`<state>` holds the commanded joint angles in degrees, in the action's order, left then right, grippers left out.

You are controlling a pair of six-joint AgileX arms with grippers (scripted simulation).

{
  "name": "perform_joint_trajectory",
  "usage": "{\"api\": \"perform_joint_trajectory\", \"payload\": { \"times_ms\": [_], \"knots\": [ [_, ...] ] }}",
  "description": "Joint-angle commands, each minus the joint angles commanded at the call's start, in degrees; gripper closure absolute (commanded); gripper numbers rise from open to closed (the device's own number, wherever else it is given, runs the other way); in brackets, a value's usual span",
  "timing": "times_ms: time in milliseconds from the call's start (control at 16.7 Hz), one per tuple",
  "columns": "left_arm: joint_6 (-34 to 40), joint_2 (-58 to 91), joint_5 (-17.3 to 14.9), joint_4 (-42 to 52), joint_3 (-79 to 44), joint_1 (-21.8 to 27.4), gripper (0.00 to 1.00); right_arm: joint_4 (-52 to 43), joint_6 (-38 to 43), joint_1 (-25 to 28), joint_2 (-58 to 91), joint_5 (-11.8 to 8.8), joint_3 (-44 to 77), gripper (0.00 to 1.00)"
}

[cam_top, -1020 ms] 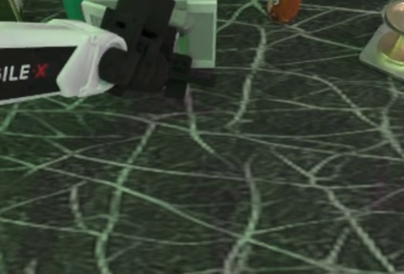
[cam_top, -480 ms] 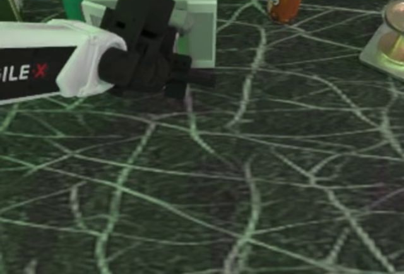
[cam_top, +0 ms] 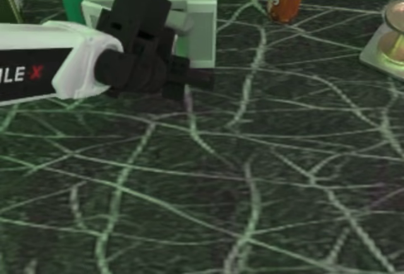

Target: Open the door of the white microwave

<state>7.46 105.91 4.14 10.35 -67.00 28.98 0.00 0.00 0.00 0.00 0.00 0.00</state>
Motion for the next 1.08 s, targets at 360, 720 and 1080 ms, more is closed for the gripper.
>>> {"api": "perform_joint_trajectory", "payload": {
  "times_ms": [360, 720, 1080],
  "knots": [
    [-2.0, -1.0, -1.4, -0.5, 1.4, -0.8, 1.00, 0.0, 0.0, 0.0, 0.0, 0.0, 0.0, 0.00],
    [-2.0, -1.0, -1.4, -0.5, 1.4, -0.8, 1.00, 0.0, 0.0, 0.0, 0.0, 0.0, 0.0, 0.00],
    [-2.0, -1.0, -1.4, -0.5, 1.4, -0.8, 1.00, 0.0, 0.0, 0.0, 0.0, 0.0, 0.0, 0.00]
  ]
}}
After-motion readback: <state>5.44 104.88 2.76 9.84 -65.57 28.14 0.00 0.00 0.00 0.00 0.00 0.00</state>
